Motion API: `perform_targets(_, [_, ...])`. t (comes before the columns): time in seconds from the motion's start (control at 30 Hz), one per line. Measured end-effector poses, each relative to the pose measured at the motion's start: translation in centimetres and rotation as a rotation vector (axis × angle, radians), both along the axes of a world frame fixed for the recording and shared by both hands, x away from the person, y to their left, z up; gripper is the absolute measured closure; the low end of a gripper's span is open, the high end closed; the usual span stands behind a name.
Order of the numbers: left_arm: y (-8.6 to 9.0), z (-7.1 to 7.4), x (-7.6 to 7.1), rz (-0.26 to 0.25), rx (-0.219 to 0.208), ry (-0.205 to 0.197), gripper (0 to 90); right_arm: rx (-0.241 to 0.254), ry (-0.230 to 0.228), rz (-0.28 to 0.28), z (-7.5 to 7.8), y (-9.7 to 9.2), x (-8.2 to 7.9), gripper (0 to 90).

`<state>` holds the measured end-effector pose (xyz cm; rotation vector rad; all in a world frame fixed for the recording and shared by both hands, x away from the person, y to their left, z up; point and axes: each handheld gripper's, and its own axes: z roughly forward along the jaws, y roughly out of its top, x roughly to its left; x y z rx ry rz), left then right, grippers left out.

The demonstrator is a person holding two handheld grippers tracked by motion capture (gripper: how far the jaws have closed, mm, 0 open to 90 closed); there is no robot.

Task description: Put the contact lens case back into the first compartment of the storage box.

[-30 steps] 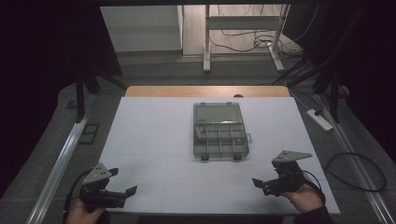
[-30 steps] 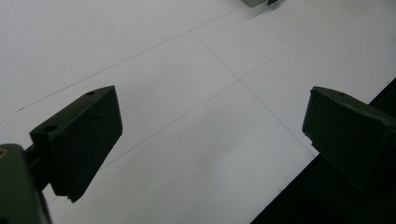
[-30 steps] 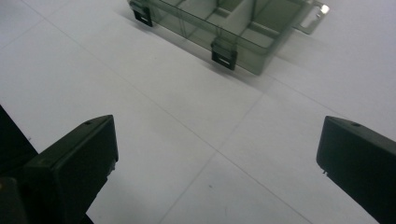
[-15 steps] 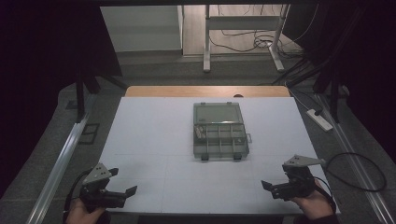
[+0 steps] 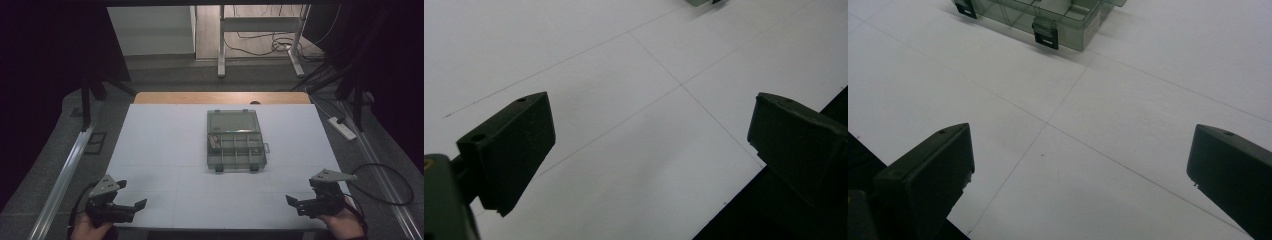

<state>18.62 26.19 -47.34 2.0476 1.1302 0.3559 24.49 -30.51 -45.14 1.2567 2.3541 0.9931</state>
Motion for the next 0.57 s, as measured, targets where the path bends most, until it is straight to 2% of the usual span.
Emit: perform_targets(0.57, [-0.08,0.01,0.06,0.002,0.001,0.002,5.2,-0.036,0.01,-0.018,0.06,-0.49,-0.46,0.0])
